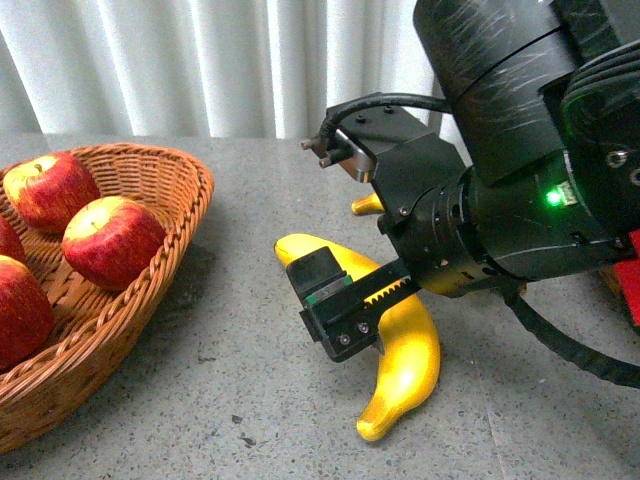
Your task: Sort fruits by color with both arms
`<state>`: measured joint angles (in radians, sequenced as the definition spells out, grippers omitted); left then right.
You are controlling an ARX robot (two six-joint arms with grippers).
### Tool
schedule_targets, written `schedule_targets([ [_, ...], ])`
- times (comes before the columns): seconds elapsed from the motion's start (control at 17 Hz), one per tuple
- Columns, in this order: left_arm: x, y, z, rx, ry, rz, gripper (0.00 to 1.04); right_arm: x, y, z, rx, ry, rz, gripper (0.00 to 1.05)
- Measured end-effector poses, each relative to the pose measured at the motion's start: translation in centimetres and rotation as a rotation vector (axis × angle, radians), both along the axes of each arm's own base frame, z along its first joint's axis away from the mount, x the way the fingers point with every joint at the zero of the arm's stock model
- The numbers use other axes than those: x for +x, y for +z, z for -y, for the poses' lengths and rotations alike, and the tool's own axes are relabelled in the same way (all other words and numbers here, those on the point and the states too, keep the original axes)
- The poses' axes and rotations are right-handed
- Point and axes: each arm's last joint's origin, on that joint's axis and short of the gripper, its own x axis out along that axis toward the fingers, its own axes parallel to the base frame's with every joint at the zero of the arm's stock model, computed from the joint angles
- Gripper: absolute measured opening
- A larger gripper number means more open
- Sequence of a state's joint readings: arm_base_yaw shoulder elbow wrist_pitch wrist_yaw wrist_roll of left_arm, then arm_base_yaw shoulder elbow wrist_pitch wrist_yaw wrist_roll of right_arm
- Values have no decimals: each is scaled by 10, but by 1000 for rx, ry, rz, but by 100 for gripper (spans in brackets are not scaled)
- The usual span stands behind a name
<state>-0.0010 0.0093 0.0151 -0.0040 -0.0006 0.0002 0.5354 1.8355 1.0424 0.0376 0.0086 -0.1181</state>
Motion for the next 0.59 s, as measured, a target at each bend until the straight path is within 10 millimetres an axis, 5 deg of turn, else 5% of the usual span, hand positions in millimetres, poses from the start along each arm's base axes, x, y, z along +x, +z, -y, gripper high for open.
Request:
schedule_targets([
  [0.23,0,0,0,0,0,0,98,-3,-10,-2,-19,25,-67,97],
  [0.59,0,0,0,0,0,0,98,4,-2,5,94,24,-142,40],
])
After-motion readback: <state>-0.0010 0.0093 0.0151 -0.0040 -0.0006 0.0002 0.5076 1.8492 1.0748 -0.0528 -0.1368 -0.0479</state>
